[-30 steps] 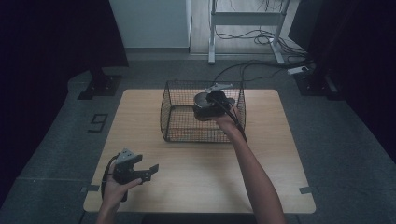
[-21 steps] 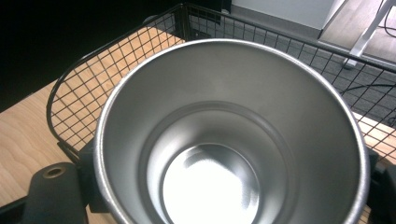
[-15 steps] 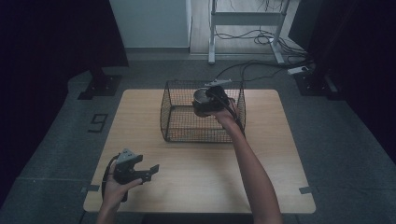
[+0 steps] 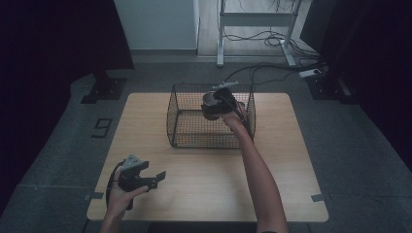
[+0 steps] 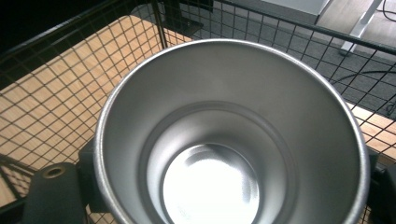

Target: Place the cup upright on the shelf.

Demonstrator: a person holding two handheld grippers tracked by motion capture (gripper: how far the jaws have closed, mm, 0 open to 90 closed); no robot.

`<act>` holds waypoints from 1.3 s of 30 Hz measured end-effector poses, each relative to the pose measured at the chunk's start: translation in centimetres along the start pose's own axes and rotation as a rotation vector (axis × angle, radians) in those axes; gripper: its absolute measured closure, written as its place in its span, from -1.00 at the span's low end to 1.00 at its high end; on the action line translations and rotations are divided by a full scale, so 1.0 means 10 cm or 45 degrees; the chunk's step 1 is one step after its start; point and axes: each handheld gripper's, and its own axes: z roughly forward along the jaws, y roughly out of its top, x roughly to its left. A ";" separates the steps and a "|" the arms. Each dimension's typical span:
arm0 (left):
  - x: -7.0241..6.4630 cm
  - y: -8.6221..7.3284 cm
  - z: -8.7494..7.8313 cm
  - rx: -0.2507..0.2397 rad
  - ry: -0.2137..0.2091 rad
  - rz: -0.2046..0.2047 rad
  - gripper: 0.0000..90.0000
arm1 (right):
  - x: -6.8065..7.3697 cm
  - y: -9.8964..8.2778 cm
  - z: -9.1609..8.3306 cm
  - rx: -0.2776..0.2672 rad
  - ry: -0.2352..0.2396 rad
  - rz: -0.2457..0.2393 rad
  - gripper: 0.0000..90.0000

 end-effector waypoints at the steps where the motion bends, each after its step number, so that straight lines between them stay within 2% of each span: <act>1: 0.00 0.00 0.00 0.000 -0.001 0.000 -0.65 | -0.01 0.00 0.01 -0.001 0.001 0.002 -0.60; 10: -0.01 0.00 -0.01 -0.005 -0.002 0.001 -0.65 | -0.06 -0.04 0.11 0.022 -0.013 0.018 -0.60; 17: -0.01 0.00 0.00 -0.004 -0.001 0.002 -0.65 | -0.07 -0.06 0.19 0.035 -0.013 0.009 -0.60; 24: -0.02 0.01 0.00 -0.012 0.002 0.001 -0.65 | -0.12 -0.12 0.29 0.071 -0.047 -0.001 -0.60; 39: -0.03 0.01 0.00 -0.016 0.002 0.002 -0.64 | -0.17 -0.20 0.43 0.116 -0.061 -0.006 -0.60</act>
